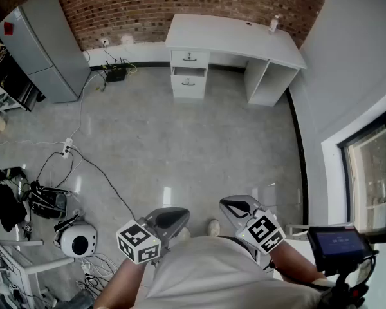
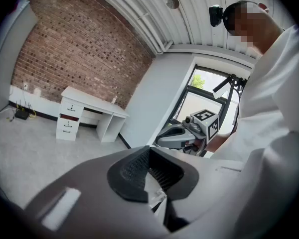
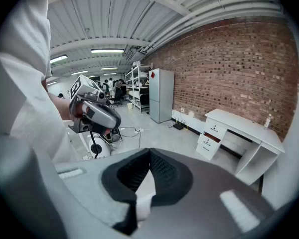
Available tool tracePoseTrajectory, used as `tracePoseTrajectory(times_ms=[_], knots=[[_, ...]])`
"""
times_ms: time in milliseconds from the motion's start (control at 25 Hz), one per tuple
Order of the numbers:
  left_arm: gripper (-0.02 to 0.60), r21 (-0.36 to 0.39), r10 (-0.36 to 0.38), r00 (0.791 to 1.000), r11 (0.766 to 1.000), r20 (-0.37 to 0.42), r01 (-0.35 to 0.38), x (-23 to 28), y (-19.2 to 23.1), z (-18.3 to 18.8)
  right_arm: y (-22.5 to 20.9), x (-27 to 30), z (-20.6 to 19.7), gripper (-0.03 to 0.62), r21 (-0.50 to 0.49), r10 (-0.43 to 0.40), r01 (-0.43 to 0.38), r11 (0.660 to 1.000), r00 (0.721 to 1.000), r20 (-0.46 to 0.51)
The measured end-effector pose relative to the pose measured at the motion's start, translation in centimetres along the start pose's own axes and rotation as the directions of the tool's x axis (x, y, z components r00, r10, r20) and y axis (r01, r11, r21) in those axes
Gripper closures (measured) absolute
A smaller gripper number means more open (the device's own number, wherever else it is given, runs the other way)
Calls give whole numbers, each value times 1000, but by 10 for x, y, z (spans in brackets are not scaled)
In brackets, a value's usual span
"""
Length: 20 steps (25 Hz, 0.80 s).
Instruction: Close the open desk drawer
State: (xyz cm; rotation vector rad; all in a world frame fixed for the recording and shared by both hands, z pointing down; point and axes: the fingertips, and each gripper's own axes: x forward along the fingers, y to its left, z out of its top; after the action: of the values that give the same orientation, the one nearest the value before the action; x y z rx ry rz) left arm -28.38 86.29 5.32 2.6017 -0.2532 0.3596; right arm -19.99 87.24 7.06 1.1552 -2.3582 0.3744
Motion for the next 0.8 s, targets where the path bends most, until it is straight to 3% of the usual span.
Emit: tracePoseTrajectory(times_ms=[280,520,680,800], knots=[[577,69,-64,996,995,-60,68,77,-35,11,-45,-48,-29,591,38,-54,53,998,998,33],[577,85,-53,994,994,-92,61,133,-49,19,-89,-79,-56,591,69,-75,72,995,996,47],[577,87,-26,995,996,-99,34,159,-48,21,-120,-93,-75,591,41,-137,137,990,990,14],[577,85,-23,996,996,-87,30,173,-48,22,-132,-98,-83,589,37,-132,132,991,991,7]])
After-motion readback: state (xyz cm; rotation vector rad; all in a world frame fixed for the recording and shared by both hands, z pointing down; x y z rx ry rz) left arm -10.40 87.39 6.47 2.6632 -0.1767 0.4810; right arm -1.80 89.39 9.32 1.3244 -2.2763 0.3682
